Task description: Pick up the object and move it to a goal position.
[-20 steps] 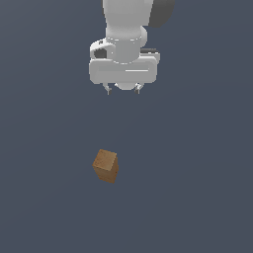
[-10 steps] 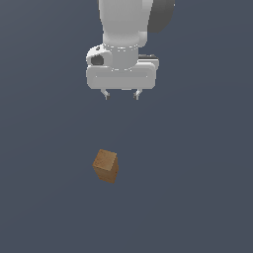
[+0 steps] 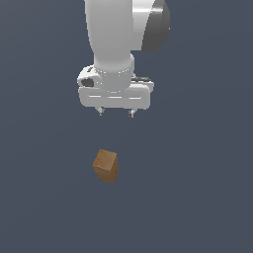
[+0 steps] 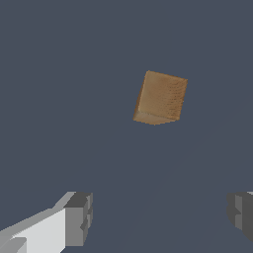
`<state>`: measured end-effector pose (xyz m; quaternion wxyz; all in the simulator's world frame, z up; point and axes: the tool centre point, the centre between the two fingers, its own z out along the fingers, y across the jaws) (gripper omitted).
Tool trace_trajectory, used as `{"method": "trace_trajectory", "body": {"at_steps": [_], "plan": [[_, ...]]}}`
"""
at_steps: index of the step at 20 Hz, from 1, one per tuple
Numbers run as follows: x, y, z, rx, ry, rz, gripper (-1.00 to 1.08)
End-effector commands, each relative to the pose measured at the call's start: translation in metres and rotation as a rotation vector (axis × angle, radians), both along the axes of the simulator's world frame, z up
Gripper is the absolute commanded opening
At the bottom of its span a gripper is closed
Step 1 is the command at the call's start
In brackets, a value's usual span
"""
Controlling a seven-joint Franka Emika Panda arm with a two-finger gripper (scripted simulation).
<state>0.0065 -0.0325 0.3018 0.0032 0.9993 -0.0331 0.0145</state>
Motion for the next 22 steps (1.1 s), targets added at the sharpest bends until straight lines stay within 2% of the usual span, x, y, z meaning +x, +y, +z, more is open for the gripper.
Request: {"method": "trace_trajectory", "body": {"at_steps": [1,11,22], "plan": [[0.016,-0.006,-0.012,0.003,0.004,-0.033,1.0],[0.072,-0.031,-0.068,0.009,0.019,-0.158,1.0],[0.097,-0.046,-0.106,0.011,0.027,-0.226,1.0]]}}
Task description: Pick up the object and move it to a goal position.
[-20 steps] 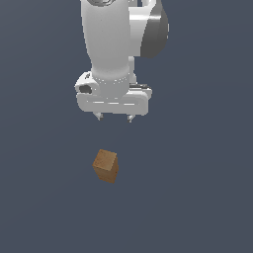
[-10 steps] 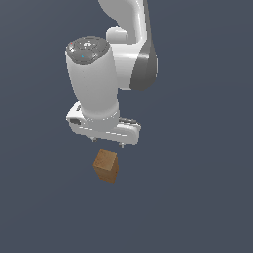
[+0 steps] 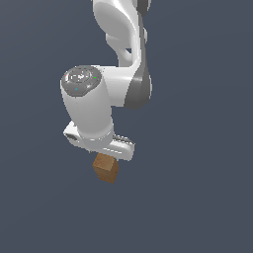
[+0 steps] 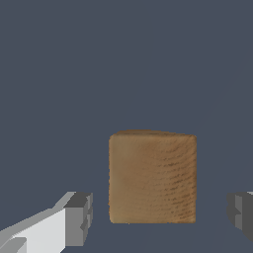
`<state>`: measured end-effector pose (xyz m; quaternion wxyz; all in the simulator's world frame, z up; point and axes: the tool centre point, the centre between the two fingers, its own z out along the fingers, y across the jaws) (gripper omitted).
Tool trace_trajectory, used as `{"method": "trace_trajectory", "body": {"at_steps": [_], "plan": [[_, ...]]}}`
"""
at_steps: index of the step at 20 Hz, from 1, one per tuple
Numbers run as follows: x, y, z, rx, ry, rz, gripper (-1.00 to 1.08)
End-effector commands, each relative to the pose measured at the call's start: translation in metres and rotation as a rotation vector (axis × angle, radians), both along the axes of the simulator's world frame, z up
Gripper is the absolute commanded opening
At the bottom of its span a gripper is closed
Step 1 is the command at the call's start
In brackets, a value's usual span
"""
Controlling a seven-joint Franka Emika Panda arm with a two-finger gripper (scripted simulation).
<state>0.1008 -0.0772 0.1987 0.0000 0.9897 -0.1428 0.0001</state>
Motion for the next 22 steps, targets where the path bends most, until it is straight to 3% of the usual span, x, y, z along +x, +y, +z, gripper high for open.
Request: {"method": "trace_trajectory", "body": {"at_steps": [1,8,22], "plan": [[0.003,-0.002,-0.004,0.0,0.0,-0.008,1.0],[0.003,-0.002,-0.009,0.0,0.001,-0.009,1.0],[0.003,-0.002,-0.058,0.0,0.0,-0.011,1.0]]}}
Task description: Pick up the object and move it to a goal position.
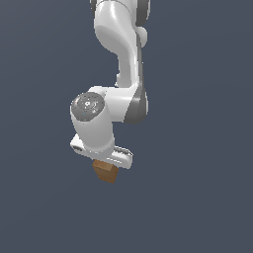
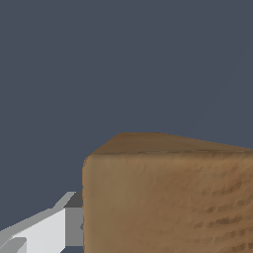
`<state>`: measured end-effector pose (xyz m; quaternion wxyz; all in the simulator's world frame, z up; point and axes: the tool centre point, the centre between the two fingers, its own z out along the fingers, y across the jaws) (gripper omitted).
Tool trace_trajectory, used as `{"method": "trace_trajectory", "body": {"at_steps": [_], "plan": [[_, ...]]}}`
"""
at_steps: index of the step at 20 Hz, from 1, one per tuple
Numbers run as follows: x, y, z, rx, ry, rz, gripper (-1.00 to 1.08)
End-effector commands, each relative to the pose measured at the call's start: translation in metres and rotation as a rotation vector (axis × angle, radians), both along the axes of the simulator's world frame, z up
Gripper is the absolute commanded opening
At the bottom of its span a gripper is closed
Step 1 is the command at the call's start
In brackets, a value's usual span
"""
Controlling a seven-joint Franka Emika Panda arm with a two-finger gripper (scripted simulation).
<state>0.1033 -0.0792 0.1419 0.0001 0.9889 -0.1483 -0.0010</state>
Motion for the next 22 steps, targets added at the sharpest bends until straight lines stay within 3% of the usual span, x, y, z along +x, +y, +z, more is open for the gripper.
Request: {"method": "trace_trajectory", "body": {"at_steps": [1,3,4,22], "plan": [[0.001,0.0,0.0,0.0,-0.002,0.0,1.0],[0.002,0.0,0.001,0.0,-0.002,0.0,1.0],[0.002,0.0,0.001,0.0,-0.002,0.0,-1.0],[-0.004,0.01,0.016,0.0,0.0,0.0,-1.0]]}}
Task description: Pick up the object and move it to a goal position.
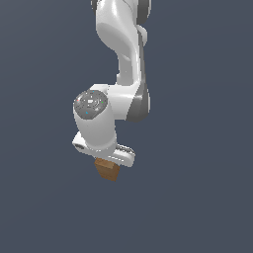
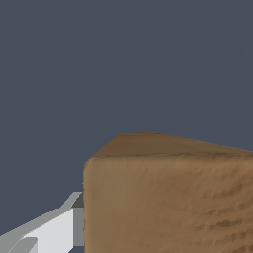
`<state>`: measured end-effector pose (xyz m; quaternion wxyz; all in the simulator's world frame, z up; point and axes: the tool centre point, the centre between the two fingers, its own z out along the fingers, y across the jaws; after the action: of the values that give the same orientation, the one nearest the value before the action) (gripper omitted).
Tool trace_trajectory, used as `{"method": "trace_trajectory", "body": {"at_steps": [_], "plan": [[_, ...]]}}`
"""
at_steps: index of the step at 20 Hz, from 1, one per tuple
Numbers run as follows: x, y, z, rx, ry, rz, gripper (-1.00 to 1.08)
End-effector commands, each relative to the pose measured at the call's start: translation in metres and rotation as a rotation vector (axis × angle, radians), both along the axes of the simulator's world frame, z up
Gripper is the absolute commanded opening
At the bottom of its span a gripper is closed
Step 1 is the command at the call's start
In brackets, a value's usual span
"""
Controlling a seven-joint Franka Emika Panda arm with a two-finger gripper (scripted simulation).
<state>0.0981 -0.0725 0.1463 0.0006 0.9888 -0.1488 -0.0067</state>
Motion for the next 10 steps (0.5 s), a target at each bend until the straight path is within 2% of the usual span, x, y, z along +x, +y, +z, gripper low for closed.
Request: {"method": "trace_trajectory", "body": {"at_steps": [1,10], "plan": [[0.0,0.006,0.016,-0.001,-0.012,0.001,-1.0],[-0.019,0.05,0.084,-0.001,-0.012,0.001,-1.0]]}}
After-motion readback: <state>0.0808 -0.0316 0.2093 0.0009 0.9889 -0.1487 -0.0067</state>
